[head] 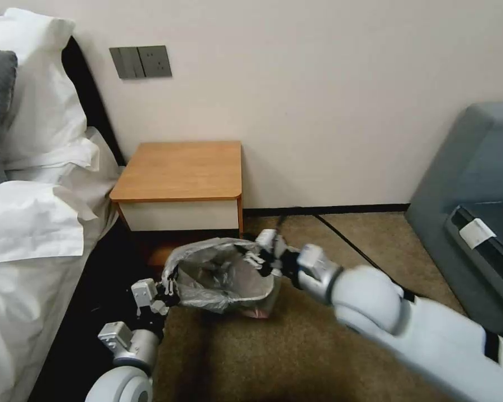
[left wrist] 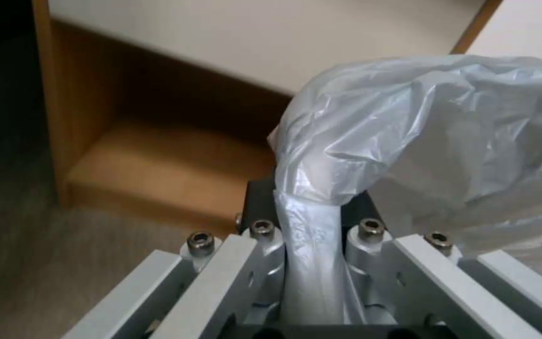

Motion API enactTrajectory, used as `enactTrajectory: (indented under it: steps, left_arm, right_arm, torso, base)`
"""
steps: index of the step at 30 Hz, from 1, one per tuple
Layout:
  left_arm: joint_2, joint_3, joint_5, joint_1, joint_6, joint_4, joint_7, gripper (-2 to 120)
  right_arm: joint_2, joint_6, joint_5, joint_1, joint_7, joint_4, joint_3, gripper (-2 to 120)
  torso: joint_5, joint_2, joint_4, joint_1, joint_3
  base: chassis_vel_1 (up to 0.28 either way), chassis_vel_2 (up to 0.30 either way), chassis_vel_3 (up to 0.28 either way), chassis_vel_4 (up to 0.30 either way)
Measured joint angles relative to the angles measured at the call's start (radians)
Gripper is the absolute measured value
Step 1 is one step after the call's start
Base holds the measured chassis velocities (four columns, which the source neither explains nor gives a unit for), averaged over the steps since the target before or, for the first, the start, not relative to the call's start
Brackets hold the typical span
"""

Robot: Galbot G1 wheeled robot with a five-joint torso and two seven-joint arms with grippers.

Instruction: Pick up the garbage bag from the table and place it over the trash can.

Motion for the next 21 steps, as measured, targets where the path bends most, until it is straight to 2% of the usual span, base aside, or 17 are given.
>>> enactTrajectory:
  steps: [2,3,6,7,9,10,13,21]
  left_arm:
    - [0.002,0.013,0.009,0.017,0.004,0.0,-0.017,8]
    - [0.002,0.013,0.009,0.017,0.004,0.0,-0.017,8]
    - [-0.004,0.042,0.036,0.041,0.004,0.006,-0.038,8]
    - [-0.004,0.042,0.036,0.041,0.004,0.006,-0.038,8]
    - [-0.015,0.061,0.041,0.049,0.004,0.009,-0.052,8]
    - [-0.015,0.061,0.041,0.049,0.004,0.009,-0.052,8]
    - [-0.024,0.094,0.042,0.053,0.007,0.016,-0.079,8]
    - [-0.03,0.14,0.048,0.058,0.03,0.026,-0.105,8]
  right_arm:
    - [0.051,0.039,-0.063,-0.116,0.013,0.009,0.114,59]
    - [0.051,0.039,-0.063,-0.116,0.013,0.009,0.114,59]
    - [0.137,0.092,-0.142,-0.285,-0.026,0.021,0.282,76]
    - [0.137,0.092,-0.142,-0.285,-0.026,0.021,0.282,76]
    - [0.163,0.117,-0.167,-0.333,-0.046,0.021,0.341,86]
    - [0.163,0.117,-0.167,-0.333,-0.046,0.021,0.341,86]
    - [0.182,0.126,-0.172,-0.357,-0.056,0.031,0.381,97]
    - [0.196,0.127,-0.161,-0.363,-0.064,0.043,0.452,100]
  torso:
    - [0.0001,0.0,0.0004,0.0,0.0]
    - [0.0001,0.0,0.0004,0.0,0.0]
    - [-0.0002,0.0,-0.0001,0.0,0.0]
    - [-0.0002,0.0,-0.0001,0.0,0.0]
    - [-0.0002,0.0,0.0001,0.0,0.0]
    - [-0.0002,0.0,0.0001,0.0,0.0]
    - [-0.0001,0.0,0.0002,0.0,0.0]
    - [-0.0002,0.0,0.0002,0.0,0.0]
  base:
    - [0.0,0.0,0.0,0.0]
    - [0.0,0.0,0.0,0.0]
    - [0.0,0.0,0.0,0.0]
    - [0.0,0.0,0.0,0.0]
    - [0.0,0.0,0.0,0.0]
    - [0.0,0.0,0.0,0.0]
    - [0.0,0.0,0.0,0.0]
    - [0.0,0.0,0.0,0.0]
